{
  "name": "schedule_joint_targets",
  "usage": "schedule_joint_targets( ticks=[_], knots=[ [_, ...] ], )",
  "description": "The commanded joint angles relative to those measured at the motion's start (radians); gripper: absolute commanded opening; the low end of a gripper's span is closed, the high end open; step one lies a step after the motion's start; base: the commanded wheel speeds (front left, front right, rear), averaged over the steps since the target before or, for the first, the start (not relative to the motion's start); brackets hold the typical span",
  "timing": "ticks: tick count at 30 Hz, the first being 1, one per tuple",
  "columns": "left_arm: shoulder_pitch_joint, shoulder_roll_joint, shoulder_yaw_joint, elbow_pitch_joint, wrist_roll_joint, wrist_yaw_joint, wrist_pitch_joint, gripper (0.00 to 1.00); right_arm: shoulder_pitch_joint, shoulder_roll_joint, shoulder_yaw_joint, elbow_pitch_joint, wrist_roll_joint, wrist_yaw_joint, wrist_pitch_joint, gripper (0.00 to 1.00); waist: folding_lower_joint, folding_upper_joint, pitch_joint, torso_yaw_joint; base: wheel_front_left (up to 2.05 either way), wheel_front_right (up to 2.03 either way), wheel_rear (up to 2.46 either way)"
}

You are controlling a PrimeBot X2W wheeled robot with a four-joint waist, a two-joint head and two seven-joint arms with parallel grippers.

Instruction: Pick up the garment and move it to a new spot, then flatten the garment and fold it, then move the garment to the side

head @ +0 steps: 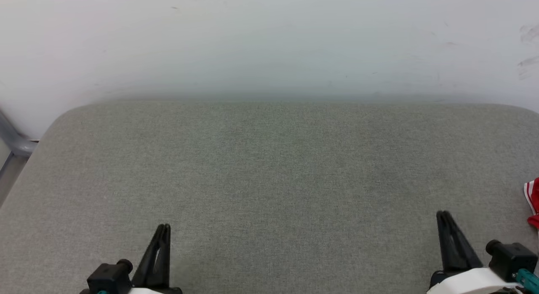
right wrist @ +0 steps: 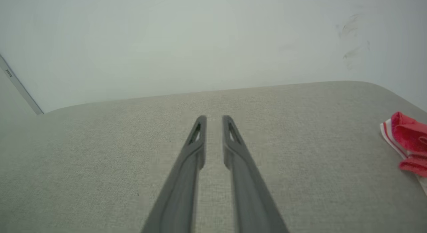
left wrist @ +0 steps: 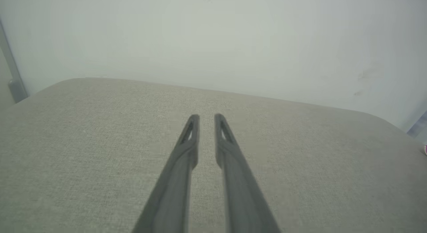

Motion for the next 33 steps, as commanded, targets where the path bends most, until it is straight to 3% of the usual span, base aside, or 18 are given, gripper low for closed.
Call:
schedule_joint_targets(
  ticks=[1,33],
  knots=[
    [0.0,-0.001,0.0,0.002,-0.02,0.0,0.004,0.0,-0.004,0.0,-0.003,0.007,0.02,0.0,0.007,0.0,0.0,-0.0001,0.0,0.0,0.0,0.0,0.0],
    [-0.087,0.005,0.03,0.062,-0.557,-0.001,0.13,0.0,-0.065,0.005,-0.022,0.038,0.556,0.0,0.126,0.0,0.0,-0.0001,0.009,-0.009,0.0,0.0,0.0]
  ],
)
